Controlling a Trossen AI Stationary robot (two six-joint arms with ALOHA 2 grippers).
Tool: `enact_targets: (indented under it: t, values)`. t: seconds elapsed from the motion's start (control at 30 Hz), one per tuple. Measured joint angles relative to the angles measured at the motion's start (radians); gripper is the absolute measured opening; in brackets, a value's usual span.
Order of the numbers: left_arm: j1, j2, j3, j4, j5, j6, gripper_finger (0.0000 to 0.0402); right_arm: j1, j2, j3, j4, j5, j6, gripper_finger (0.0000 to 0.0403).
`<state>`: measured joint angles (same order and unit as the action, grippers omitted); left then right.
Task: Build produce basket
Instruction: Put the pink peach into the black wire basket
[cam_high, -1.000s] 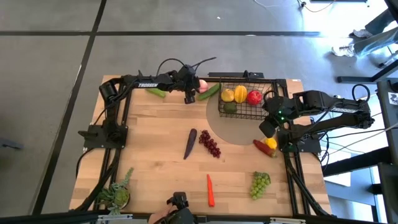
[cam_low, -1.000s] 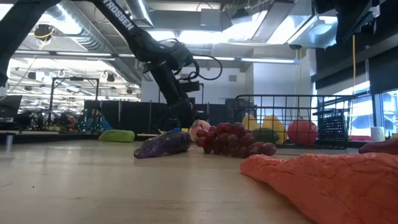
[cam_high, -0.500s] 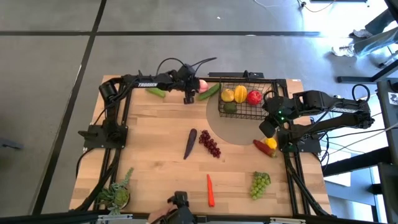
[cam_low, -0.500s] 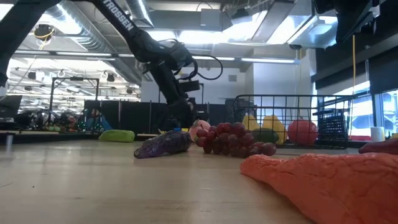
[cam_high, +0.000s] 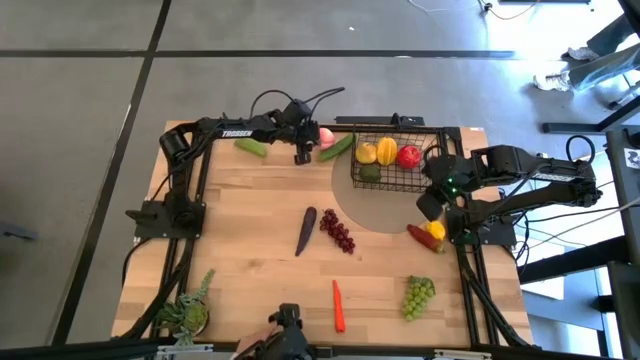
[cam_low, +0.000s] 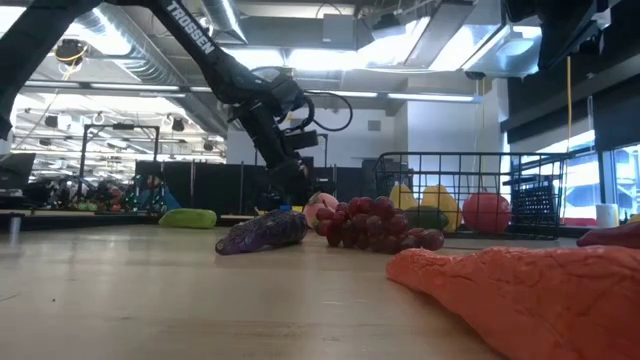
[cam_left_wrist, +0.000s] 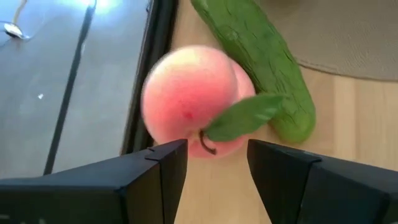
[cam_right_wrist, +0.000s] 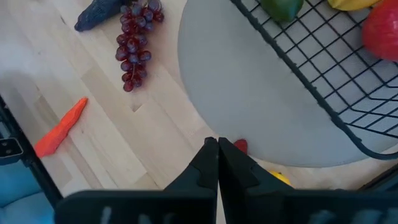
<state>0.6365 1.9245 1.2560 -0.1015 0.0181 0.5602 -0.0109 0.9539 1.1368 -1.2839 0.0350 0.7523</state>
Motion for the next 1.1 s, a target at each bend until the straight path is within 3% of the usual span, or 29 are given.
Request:
enact_targets:
  t: [0.43,1.1]
  values:
    - [0.002,0.009,0.0,0.006,-0.004,0.05,0.0154,0.0,0.0,-0.001,0.004,0.025,0.002,0.0]
    - [0.005,0.023,0.0,0.017,-0.005,0.053,0.0092,0.0,0.0,-0.001,0.034,0.027,0.003,0.0]
